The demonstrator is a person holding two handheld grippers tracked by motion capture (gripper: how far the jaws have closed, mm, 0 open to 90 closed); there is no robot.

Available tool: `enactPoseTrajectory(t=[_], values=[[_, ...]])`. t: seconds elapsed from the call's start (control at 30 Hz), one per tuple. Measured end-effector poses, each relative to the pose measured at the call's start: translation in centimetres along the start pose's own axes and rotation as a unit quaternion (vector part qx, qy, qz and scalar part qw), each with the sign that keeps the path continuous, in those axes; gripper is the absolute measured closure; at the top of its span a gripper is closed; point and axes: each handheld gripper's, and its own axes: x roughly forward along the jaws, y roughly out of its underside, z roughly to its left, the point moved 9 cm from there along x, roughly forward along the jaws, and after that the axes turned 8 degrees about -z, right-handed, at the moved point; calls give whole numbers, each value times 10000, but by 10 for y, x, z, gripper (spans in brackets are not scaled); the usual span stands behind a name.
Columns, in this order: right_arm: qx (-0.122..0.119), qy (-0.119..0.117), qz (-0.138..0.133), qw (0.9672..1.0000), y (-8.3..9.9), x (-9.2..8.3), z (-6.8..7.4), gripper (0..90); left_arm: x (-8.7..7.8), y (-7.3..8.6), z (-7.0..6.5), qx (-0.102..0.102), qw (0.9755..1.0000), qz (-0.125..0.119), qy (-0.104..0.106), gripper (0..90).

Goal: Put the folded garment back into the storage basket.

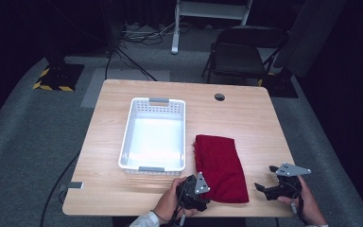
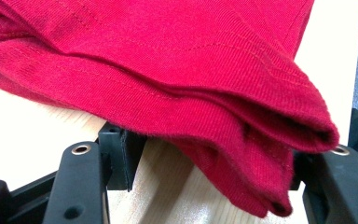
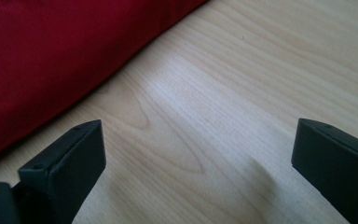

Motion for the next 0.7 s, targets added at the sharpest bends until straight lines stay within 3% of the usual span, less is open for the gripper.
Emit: enactPoseTrajectory(t=[0.17,0.33,0.53,0.7], values=[[-272,-99,31,9996,-9,2,6,31,0,0,0,-2,10000,-9,-8,388],[-378,-294,-70,9988,-18,7,15,29,0,0,0,-18,10000,-10,-8,389],[-639,-346,13,9974,-30,16,22,29,0,0,0,-23,10000,-15,10,392],[-694,-363,81,9969,-42,24,26,31,-1,0,0,-9,10000,12,47,398]])
